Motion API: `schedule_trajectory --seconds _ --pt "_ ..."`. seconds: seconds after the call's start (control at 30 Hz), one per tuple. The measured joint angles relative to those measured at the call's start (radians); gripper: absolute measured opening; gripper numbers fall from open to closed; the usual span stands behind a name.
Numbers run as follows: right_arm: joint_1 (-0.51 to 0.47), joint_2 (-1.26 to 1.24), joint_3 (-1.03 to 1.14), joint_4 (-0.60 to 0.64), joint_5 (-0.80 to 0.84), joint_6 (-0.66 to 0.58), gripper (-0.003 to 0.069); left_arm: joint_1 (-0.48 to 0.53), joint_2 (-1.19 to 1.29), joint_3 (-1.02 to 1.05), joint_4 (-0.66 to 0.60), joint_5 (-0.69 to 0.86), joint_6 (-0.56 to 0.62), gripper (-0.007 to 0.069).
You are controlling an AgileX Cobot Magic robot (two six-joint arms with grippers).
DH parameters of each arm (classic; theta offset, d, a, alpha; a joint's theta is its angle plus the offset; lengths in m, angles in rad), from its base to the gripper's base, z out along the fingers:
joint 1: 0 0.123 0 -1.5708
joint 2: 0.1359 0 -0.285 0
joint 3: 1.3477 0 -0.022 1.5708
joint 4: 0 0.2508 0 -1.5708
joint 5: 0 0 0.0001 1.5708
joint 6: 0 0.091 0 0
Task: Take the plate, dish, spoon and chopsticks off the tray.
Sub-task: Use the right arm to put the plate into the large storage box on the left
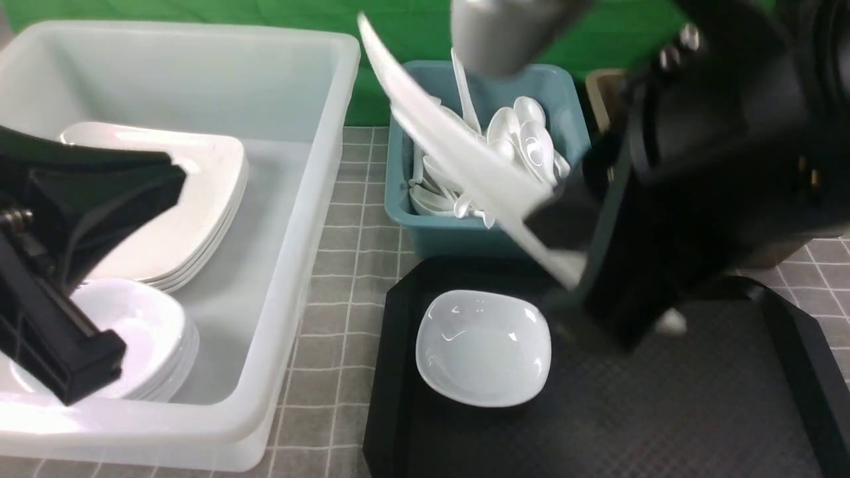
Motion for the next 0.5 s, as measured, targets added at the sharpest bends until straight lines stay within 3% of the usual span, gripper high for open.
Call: schedule_trajectory --seconds 0.2,0.3,0.43,0.5 --pt "-0.032 0.116 -0.17 -0.021 -0.128 -0.261 0.0059 0.0 -0.101 -0.001 0.219 0.139 -0.234 0.0021" --pt "-0.059 0.237 -0.271 -0.006 -0.239 -0.51 0.0059 0.0 -0.201 -0.001 0.326 0.286 -0.352 0.0021" --pt "-0.107 0.387 -0.341 0.09 -0.377 -0.747 0.0059 0.0 -0.315 -0.001 0.365 0.407 -0.392 0.0021" --pt "-0.118 0.427 -0.358 0.121 -0.413 -0.789 0.0059 0.0 -0.341 -0.001 0.367 0.428 -0.398 0.0021"
